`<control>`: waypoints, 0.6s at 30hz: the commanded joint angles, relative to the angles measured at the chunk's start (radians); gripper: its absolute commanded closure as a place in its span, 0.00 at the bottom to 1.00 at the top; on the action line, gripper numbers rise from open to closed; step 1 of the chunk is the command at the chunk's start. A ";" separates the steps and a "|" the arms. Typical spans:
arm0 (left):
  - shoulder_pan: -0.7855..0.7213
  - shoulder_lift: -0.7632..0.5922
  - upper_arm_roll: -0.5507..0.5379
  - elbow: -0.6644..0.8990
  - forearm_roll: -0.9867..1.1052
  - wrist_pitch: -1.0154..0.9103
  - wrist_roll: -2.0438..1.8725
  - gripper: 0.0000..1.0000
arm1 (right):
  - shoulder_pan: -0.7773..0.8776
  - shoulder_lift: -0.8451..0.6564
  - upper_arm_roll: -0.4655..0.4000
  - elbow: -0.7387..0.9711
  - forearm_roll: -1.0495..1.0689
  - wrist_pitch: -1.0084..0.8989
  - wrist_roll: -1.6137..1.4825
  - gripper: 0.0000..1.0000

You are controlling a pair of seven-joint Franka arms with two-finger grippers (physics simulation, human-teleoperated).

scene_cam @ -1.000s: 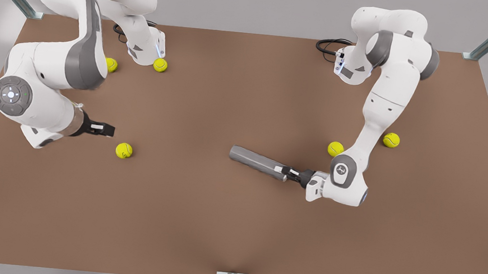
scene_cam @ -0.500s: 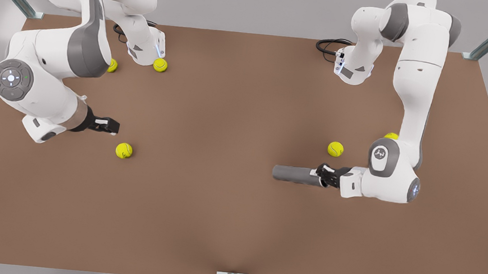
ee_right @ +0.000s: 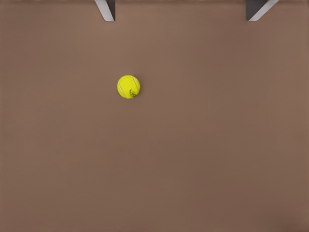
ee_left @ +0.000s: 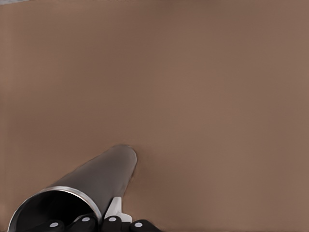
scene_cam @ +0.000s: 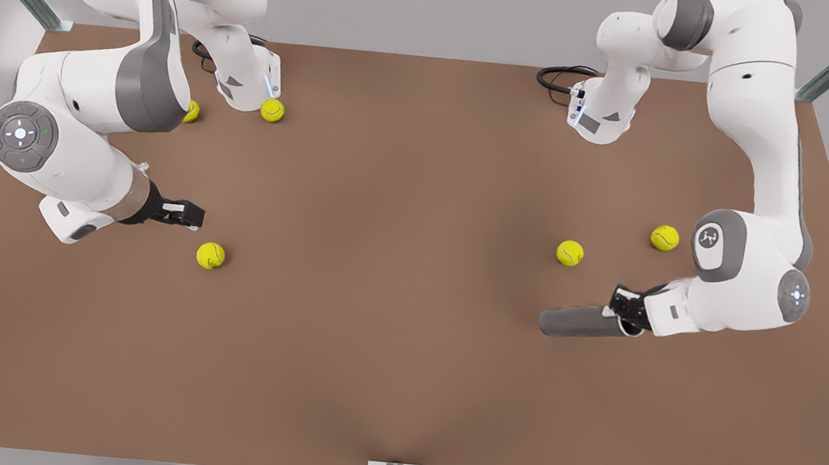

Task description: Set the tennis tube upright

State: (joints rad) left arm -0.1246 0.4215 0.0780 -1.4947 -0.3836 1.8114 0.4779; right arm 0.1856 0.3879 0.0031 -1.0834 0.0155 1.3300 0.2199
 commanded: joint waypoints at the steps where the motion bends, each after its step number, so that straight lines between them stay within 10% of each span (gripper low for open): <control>1: 0.000 -0.001 0.000 0.002 0.118 0.074 -0.041 0.79 | 0.000 -0.001 0.000 0.000 0.001 0.000 0.004 0.00; 18: 0.002 0.049 0.002 0.044 0.365 0.103 -0.150 0.79 | 0.000 0.003 -0.002 0.000 0.000 0.000 0.004 0.00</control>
State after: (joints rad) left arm -0.1227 0.4691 0.0797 -1.4519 -0.0238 1.9049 0.3984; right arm 0.1851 0.3925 0.0016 -1.0834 0.0160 1.3303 0.2220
